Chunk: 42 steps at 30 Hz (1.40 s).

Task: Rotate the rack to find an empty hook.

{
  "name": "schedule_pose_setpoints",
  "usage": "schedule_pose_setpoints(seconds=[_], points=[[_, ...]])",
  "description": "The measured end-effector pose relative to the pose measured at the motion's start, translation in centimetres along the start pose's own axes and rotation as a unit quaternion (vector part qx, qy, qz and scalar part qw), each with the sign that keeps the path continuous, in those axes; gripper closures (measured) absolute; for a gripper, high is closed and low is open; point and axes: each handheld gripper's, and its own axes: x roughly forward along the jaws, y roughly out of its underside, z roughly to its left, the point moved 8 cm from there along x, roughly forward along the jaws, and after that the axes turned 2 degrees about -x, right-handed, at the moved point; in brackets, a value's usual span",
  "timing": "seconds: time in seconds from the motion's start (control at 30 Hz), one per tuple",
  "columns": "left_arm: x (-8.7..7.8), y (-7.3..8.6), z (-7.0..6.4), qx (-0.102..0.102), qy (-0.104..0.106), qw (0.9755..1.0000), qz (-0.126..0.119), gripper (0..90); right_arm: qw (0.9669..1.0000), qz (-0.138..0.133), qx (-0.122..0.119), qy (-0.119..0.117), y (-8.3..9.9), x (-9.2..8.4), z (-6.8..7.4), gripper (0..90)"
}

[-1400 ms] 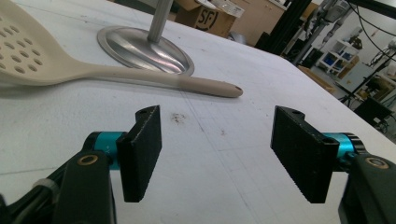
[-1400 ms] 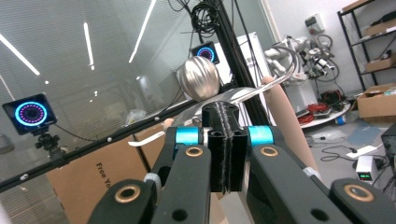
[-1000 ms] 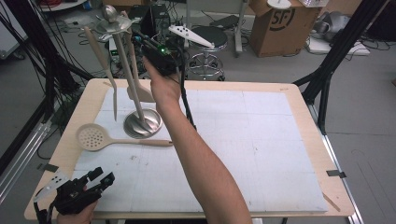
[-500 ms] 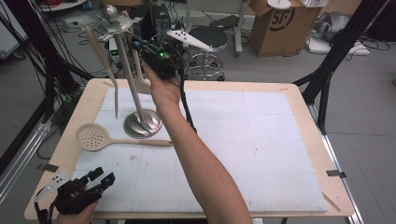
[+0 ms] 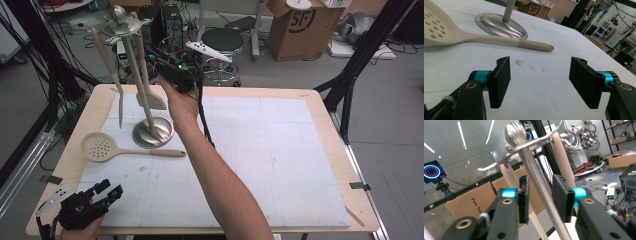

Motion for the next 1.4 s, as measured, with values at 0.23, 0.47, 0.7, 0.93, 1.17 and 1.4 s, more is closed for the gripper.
schedule_pose_setpoints(seconds=[0.23, 0.47, 0.7, 0.93, 1.17, 1.4], points=[[0.1, 0.0, 0.2, 0.001, -0.001, 1.0, 0.001, 34.2, 0.9998, 0.007, 0.014, 0.01, 0.6, -0.7, -0.9, 48.5], [0.1, -0.4, 0.4, -0.007, 0.001, 0.9999, -0.007, 34.2, 0.9997, 0.015, 0.01, 0.013, 1.2, -1.9, -1.5, 44.8], [1.2, -0.3, -0.1, 0.0, 0.012, 0.9999, 0.004, 34.2, 0.9995, 0.025, -0.006, 0.018, 1.6, -4.1, -2.1, 42.9], [2.3, -0.4, -0.4, 0.0, 0.016, 0.9998, 0.008, 34.2, 0.9992, 0.021, -0.008, 0.032, 1.6, -6.4, -3.3, 42.5], [3.3, -0.6, -0.6, 0.0, 0.023, 0.9997, 0.01, 34.2, 0.9985, 0.024, 0.0, 0.048, 2.1, -8.9, -5.0, 41.8], [3.4, -1.6, 0.1, -0.014, 0.021, 0.9996, -0.008, 34.3, 0.9982, 0.008, 0.015, 0.057, 1.8, -11.6, -6.4, 41.8]])
